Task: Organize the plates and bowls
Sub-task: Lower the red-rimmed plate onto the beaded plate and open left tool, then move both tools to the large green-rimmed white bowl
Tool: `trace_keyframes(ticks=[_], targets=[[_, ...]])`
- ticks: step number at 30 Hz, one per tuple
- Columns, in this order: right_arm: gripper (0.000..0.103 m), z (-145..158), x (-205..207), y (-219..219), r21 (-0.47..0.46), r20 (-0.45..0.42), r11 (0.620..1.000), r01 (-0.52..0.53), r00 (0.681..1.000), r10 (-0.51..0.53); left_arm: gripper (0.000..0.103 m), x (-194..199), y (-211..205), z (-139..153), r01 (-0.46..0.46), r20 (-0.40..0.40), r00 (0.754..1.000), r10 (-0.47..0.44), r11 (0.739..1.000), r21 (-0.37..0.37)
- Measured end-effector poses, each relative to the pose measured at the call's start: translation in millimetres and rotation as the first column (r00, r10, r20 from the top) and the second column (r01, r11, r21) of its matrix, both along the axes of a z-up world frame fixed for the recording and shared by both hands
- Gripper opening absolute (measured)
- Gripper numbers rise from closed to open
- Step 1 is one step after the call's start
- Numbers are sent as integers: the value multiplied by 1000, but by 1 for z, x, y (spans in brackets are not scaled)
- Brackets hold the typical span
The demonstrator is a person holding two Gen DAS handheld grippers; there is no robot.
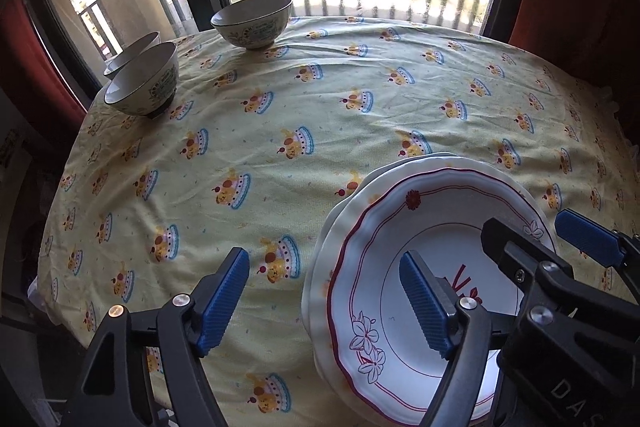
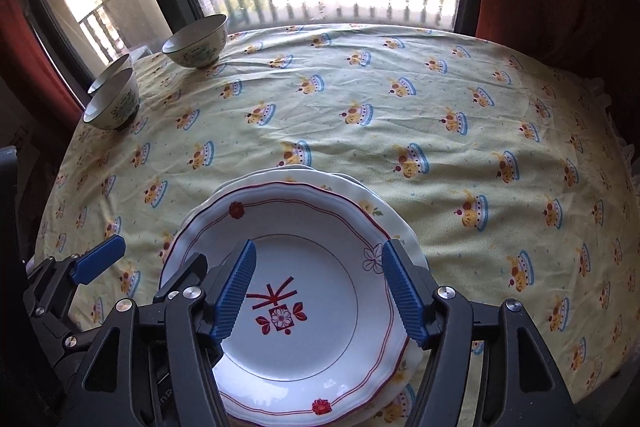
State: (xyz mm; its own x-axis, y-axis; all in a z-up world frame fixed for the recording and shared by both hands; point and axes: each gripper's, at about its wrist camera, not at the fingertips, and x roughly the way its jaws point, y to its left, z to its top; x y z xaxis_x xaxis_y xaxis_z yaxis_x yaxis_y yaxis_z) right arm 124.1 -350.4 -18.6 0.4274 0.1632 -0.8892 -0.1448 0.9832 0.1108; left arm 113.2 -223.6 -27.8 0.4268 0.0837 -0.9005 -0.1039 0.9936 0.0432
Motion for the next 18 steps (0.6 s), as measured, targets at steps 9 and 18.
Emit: trace_keyframes(ticks=[9, 18], targets=[[71, 7, -1, 62, -11, 1, 995, 96, 995, -96, 79, 7, 61, 13, 74, 23, 997, -73, 997, -15], [71, 24, 3, 137, -37, 26, 986, 160, 987, -159, 78, 17, 132, 26, 147, 49, 988, -146, 989, -20]])
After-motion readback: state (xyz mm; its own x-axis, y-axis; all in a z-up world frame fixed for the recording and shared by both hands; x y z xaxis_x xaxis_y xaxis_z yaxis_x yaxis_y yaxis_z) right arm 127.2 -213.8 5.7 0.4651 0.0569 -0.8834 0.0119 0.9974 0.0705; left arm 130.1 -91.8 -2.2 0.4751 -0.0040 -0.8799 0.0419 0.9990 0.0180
